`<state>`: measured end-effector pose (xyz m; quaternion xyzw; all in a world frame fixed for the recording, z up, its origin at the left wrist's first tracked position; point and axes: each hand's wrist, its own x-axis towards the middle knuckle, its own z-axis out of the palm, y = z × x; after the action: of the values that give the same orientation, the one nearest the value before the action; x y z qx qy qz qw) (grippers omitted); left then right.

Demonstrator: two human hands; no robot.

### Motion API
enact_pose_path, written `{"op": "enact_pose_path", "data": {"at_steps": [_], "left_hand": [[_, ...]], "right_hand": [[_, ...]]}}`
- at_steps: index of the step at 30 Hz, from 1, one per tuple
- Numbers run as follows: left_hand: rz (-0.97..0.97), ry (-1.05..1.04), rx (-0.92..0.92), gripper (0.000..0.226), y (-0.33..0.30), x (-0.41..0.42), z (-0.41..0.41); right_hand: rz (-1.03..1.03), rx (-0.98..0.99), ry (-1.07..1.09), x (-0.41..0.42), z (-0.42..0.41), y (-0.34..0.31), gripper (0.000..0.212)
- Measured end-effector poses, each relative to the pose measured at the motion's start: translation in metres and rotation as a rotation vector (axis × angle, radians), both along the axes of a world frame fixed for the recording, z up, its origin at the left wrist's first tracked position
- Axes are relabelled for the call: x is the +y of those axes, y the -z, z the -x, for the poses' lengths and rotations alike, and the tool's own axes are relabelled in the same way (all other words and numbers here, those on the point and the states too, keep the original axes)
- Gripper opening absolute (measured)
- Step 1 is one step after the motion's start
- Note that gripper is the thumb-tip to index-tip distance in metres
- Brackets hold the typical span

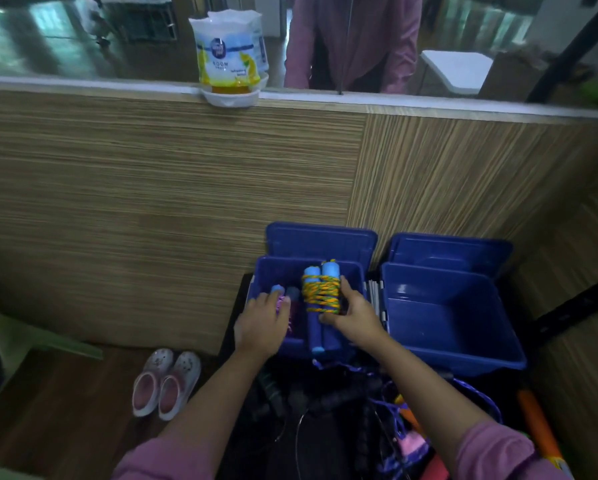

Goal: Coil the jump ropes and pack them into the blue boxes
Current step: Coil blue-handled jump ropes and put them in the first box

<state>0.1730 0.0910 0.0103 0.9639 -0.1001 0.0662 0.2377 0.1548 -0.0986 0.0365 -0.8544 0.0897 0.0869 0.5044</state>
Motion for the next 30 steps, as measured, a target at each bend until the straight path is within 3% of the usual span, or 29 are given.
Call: {"op": "enact_pose_path", "data": {"at_steps": [3,7,12,18,23,30], "left_hand": [[-0.174,0.037,-0.038,0.053,0.023,0.013,-0.009],[-0.229,0.111,-0.022,0.058,0.039,0.016,-0.018],[-0.152,0.051,0.013,0.068,0.044,0.013,-0.017],[-0.102,0.024,-0.012,0.067,0.048,0.013,-0.014],[-0.093,0.024,-0.003,0.063,0.048,0.012,-0.013],[-0.071,0.087,0.009,0.063,0.045,0.018,-0.013]], "right_hand": [[-0.033,0.019,0.058,-0.008,-0.024,0.013,0.085],[0.006,0.047,0.067,-0.007,-0.046,0.033,0.073],[0.074,0.142,0.015,0.017,-0.055,0.075,0.086],[0.193,0.239,0.010,0.022,-0.063,0.089,0.121],[0.314,0.347,0.008,0.026,-0.070,0.094,0.110],[0.432,0.348,-0.046,0.022,-0.068,0.095,0.102]]}}
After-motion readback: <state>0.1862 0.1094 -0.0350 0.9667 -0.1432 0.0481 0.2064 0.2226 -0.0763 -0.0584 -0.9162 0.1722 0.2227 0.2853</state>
